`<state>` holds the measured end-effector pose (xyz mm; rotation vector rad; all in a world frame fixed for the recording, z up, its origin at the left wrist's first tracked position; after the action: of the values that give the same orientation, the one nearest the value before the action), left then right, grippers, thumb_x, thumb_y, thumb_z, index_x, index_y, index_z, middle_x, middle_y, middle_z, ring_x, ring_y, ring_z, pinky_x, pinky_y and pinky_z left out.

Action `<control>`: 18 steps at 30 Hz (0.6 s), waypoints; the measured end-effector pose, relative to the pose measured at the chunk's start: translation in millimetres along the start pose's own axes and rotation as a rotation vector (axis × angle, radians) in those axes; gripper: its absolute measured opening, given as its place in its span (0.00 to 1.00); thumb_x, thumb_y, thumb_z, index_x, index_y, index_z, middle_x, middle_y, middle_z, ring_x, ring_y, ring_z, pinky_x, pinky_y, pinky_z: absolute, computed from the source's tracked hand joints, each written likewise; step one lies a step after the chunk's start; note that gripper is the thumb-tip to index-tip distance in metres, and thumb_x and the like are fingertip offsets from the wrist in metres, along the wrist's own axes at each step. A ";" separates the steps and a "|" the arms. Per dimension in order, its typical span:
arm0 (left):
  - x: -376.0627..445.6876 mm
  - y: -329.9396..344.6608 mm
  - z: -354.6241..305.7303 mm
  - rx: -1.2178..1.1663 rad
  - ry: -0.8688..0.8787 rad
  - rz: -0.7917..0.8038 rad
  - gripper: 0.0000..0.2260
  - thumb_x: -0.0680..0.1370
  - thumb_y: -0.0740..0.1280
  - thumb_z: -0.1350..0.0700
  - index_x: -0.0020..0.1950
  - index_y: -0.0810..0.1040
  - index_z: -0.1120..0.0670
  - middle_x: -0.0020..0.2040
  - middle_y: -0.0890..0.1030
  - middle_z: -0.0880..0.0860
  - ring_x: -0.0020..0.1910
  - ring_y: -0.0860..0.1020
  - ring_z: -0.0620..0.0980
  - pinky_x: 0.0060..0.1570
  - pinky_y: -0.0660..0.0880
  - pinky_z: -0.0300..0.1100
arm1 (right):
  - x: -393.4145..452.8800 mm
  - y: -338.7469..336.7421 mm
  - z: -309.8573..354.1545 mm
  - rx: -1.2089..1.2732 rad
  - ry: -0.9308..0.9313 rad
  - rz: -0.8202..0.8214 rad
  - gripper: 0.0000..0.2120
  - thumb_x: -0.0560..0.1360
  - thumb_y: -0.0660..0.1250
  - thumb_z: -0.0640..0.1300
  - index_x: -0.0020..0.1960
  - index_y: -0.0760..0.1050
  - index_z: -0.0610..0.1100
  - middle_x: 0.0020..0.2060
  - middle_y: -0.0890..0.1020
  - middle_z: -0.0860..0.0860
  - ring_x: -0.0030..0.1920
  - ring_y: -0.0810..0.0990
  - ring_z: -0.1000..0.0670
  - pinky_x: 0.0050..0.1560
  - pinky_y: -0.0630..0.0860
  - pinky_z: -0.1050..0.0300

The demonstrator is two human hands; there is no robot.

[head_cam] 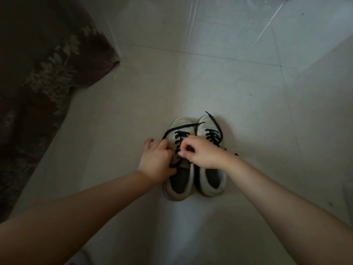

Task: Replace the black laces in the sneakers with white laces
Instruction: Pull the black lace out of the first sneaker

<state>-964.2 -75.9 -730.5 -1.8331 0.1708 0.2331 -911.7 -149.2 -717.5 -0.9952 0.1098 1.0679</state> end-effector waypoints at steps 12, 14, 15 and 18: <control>1.3 -3.5 -8.7 0.046 0.036 0.011 0.14 0.71 0.67 0.47 0.51 0.82 0.52 0.50 0.78 0.53 0.56 0.74 0.55 0.67 0.53 0.50 | -5.3 -6.9 15.8 -0.369 0.003 -0.079 0.08 0.76 0.62 0.52 0.46 0.73 0.48 0.37 0.78 0.53 0.41 0.76 0.50 0.38 0.68 0.56; 3.4 -3.1 -9.3 0.048 0.044 0.050 0.14 0.72 0.64 0.45 0.53 0.81 0.49 0.52 0.76 0.51 0.58 0.71 0.52 0.67 0.52 0.48 | -3.4 -4.0 18.7 -0.373 -0.015 -0.037 0.08 0.78 0.60 0.51 0.44 0.73 0.48 0.35 0.76 0.53 0.39 0.74 0.50 0.38 0.67 0.56; 4.4 -2.4 -9.2 0.058 0.048 0.073 0.14 0.72 0.64 0.45 0.53 0.80 0.49 0.53 0.76 0.50 0.59 0.71 0.52 0.67 0.52 0.47 | -3.6 -2.0 16.4 -0.267 -0.006 0.004 0.09 0.79 0.60 0.51 0.44 0.72 0.48 0.33 0.75 0.53 0.36 0.73 0.52 0.37 0.66 0.56; 7.0 0.2 -7.5 0.104 0.052 0.113 0.16 0.72 0.64 0.44 0.53 0.80 0.52 0.54 0.75 0.50 0.60 0.70 0.52 0.68 0.52 0.48 | -7.0 -12.0 -1.2 0.270 0.042 -0.035 0.13 0.80 0.58 0.50 0.39 0.70 0.48 0.31 0.73 0.54 0.33 0.70 0.55 0.40 0.67 0.56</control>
<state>-956.9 -83.1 -730.4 -1.7289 0.3180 0.2512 -905.7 -156.2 -707.1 -0.7729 0.2633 0.9709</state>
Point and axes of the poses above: each hand's wrist, its own x-axis towards the middle knuckle, its own y-axis out of the palm, z = x × y, the point moved 9 cm from there along x, towards the middle knuckle
